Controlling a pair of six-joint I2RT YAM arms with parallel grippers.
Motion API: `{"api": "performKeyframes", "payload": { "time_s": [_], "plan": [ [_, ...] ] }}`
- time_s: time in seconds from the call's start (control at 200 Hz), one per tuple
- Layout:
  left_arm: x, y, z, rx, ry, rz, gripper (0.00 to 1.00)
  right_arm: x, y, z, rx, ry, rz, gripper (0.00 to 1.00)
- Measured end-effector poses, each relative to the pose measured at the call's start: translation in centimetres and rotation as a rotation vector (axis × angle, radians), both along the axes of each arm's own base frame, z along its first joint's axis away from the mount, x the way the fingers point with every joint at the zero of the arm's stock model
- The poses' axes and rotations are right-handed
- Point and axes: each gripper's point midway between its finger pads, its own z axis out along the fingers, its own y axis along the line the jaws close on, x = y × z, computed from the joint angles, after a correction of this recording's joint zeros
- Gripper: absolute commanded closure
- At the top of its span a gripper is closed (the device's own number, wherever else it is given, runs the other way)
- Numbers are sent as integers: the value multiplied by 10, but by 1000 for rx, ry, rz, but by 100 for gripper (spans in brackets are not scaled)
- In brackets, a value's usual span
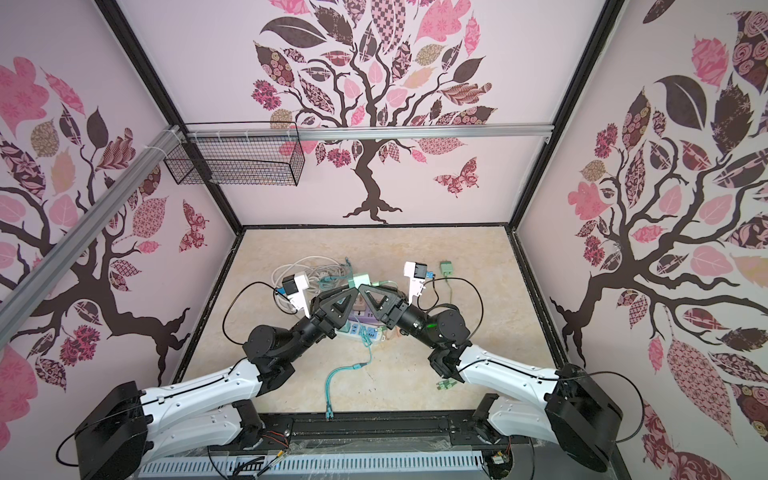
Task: Insert the plug
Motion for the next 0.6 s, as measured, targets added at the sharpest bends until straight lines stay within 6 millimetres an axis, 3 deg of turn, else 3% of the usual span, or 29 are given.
{"api": "performKeyframes", "payload": {
  "time_s": [0.19, 0.6],
  "plan": [
    [-3, 0, 0, 3, 9, -12, 97, -2, -1, 1, -16, -12, -5, 68],
    [-8, 0, -4, 50, 24, -27, 59, -6, -4, -3, -77, -16, -22, 75]
  ]
}}
